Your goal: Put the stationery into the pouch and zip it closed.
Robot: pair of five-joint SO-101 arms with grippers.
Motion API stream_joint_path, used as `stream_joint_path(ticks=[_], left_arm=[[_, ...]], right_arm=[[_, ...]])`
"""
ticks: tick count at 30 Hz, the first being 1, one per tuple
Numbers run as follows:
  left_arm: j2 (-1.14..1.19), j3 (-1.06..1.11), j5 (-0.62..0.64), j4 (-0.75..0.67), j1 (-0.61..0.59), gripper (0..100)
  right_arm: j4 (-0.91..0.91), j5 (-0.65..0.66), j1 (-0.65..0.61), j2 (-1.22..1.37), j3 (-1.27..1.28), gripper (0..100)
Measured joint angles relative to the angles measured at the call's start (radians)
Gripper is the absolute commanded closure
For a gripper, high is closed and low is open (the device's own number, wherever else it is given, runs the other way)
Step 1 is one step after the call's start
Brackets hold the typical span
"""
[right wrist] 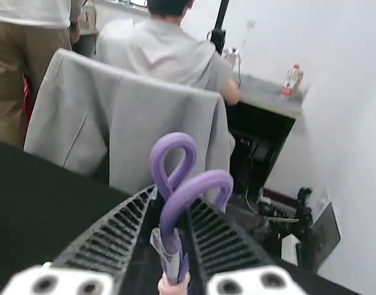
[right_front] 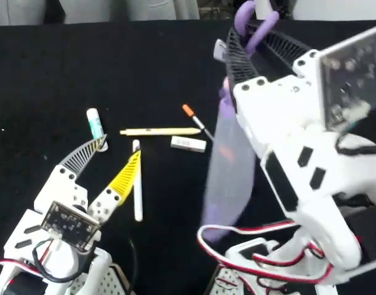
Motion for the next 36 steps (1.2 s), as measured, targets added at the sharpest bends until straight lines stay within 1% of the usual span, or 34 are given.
stream_joint_path(ticks=[6, 11, 12, 14, 16, 19, 21, 23, 25, 29, 31, 33, 36], left_arm=[[0.0, 0.0, 0.0, 0.094, 0.0, 78], [0.0, -0.032, 0.005, 0.164, 0.0, 78], [0.0, -0.049, 0.026, 0.176, 0.0, 78], [0.0, -0.095, 0.109, 0.187, 0.002, 78], [-0.002, -0.14, 0.232, 0.195, 0.002, 75], [-0.002, -0.175, 0.416, 0.196, 0.0, 67], [-0.002, -0.178, 0.519, 0.207, 0.0, 65], [-0.002, -0.178, 0.589, 0.216, 0.002, 65], [-0.002, -0.178, 0.629, 0.216, 0.026, 65], [-0.002, -0.137, 0.649, 0.21, 0.173, 65], [0.002, -0.083, 0.652, 0.173, 0.238, 65], [0.028, -0.026, 0.655, 0.13, 0.265, 65], [0.089, 0.009, 0.658, 0.072, 0.269, 65]], right_arm=[[0.028, 0.0, -0.094, 0.0, 0.057, 98.7], [0.043, 0.0, -0.11, 0.0, 0.057, 98.7], [0.043, 0.0, -0.11, 0.0, 0.057, 98.8], [0.043, -0.002, -0.114, 0.0, 0.057, 98.8], [0.043, -0.002, -0.114, 0.0, 0.057, 98.8], [0.043, -0.002, -0.114, 0.0, 0.057, 98.8], [0.043, -0.002, -0.114, 0.0, 0.057, 98.8], [0.043, -0.002, -0.114, 0.0, 0.057, 98.8], [0.043, -0.002, -0.114, 0.0, 0.057, 98.8], [0.043, -0.002, -0.117, 0.0, 0.057, 98.8], [0.043, -0.002, -0.117, 0.0, 0.057, 98.8], [0.043, -0.002, -0.117, 0.0, 0.064, 98.8], [0.043, -0.002, -0.117, 0.0, 0.089, 98.8]])
